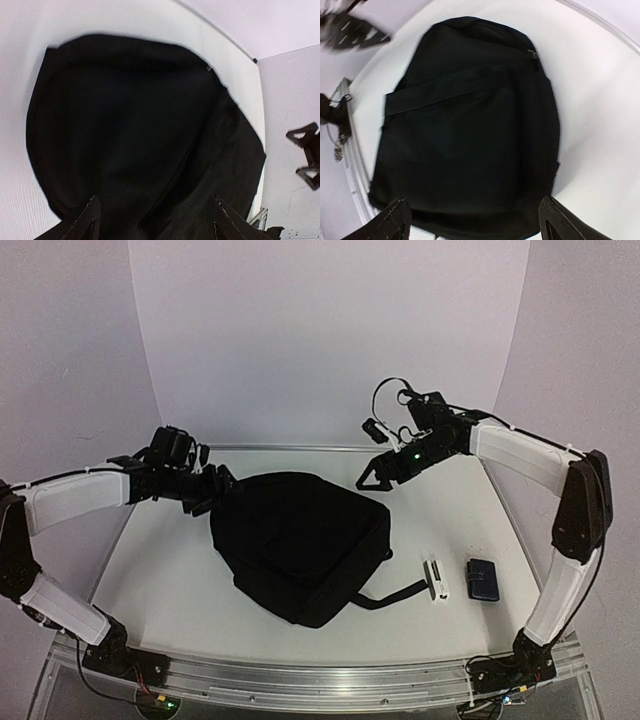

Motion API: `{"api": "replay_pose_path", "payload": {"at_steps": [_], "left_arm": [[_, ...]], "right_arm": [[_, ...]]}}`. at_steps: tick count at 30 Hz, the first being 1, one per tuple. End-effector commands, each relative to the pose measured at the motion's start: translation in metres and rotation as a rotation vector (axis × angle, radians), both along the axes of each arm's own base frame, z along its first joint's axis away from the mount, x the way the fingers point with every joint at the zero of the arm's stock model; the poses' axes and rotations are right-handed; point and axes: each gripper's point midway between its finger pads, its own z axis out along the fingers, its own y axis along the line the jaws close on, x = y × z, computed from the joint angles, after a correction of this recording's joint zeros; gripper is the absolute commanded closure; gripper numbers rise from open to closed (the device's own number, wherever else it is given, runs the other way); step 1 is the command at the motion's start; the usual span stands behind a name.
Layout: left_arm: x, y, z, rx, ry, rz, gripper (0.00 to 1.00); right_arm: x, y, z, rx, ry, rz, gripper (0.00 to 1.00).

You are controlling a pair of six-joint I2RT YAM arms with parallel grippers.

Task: Pack the student bag
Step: Adjust the student bag at the center of the board, then unzip the student bag at the center of the board.

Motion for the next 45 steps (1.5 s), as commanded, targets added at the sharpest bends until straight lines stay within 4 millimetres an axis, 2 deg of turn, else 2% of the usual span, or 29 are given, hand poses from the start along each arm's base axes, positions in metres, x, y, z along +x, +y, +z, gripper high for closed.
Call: {"api": "replay_pose_path", "payload": {"at_steps": [1, 4, 8, 15, 18, 21, 24, 27, 31, 35, 41, 45], "left_arm": [[-0.045, 0.005, -0.025, -0.055, 0.086, 0.057, 0.27], [-0.066, 0.006, -0.045, -0.089, 0.136, 0.076, 0.28], [-0.071, -0.001, -0.06, -0.115, 0.154, 0.066, 0.32], [-0.039, -0.035, -0.08, -0.133, 0.171, -0.008, 0.57], [-0.018, -0.054, -0.073, -0.156, 0.137, -0.048, 0.63], [-0.007, -0.062, -0.067, -0.163, 0.123, -0.063, 0.64], [-0.005, -0.06, -0.06, -0.165, 0.104, -0.043, 0.64], [-0.008, -0.052, -0.053, -0.168, 0.085, -0.014, 0.64], [-0.014, -0.043, -0.048, -0.176, 0.072, 0.014, 0.65], [-0.02, -0.038, -0.048, -0.178, 0.072, 0.029, 0.66], [-0.024, -0.032, -0.052, -0.177, 0.087, 0.059, 0.65], [-0.026, -0.028, -0.058, -0.177, 0.102, 0.084, 0.58]], "right_arm": [[0.022, 0.0, -0.043, -0.082, 0.068, -0.053, 0.12], [0.015, 0.008, -0.06, -0.058, 0.146, -0.028, 0.15], [-0.011, 0.01, -0.077, -0.019, 0.263, 0.017, 0.24], [-0.056, -0.002, -0.094, -0.004, 0.397, 0.034, 0.35], [-0.065, -0.009, -0.092, -0.019, 0.386, 0.028, 0.36], [-0.051, -0.021, -0.077, -0.078, 0.278, -0.036, 0.33], [-0.022, -0.036, -0.047, -0.146, 0.108, -0.141, 0.32], [-0.005, -0.034, -0.014, -0.16, -0.012, -0.196, 0.31], [-0.015, 0.002, 0.015, -0.154, -0.103, -0.17, 0.31], [-0.044, 0.061, 0.023, -0.131, -0.102, -0.143, 0.3], [-0.079, 0.121, 0.008, -0.159, -0.107, -0.169, 0.29], [-0.092, 0.152, -0.005, -0.145, -0.059, -0.2, 0.32]]}}
